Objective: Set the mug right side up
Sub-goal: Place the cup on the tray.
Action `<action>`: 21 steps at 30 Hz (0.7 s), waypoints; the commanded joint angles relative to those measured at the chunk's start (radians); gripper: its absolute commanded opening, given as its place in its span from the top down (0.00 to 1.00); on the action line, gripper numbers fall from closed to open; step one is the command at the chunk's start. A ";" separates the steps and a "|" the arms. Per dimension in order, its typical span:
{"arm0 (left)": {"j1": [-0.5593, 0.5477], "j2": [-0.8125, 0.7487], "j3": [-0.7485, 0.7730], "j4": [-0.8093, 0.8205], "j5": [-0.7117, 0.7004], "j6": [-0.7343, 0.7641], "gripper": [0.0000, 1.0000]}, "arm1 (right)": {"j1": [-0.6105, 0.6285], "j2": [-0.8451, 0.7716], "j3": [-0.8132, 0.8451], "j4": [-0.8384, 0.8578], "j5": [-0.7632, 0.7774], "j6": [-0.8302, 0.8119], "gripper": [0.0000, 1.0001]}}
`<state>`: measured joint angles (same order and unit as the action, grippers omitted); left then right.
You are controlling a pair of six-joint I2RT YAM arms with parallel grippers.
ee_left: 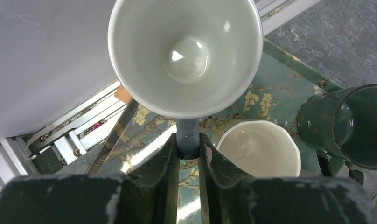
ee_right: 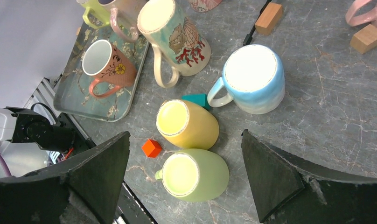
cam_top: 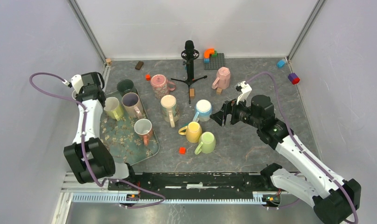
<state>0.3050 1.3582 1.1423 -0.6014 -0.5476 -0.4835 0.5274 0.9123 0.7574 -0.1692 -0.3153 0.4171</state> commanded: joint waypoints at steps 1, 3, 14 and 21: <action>0.004 0.046 0.007 0.126 -0.041 -0.056 0.98 | -0.002 0.010 0.045 0.007 -0.026 -0.028 0.06; 0.006 0.076 0.005 0.136 -0.046 -0.054 0.98 | -0.001 0.012 0.041 0.008 -0.033 -0.029 0.06; 0.016 0.172 -0.076 0.248 -0.051 -0.011 0.98 | -0.002 0.030 0.017 0.004 -0.034 -0.043 0.07; 0.026 0.232 -0.089 0.262 -0.028 -0.018 0.98 | -0.002 0.037 0.005 0.009 -0.034 -0.044 0.07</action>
<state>0.3264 1.5696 1.0515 -0.4324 -0.5571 -0.4892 0.5274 0.9443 0.7570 -0.1833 -0.3382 0.3916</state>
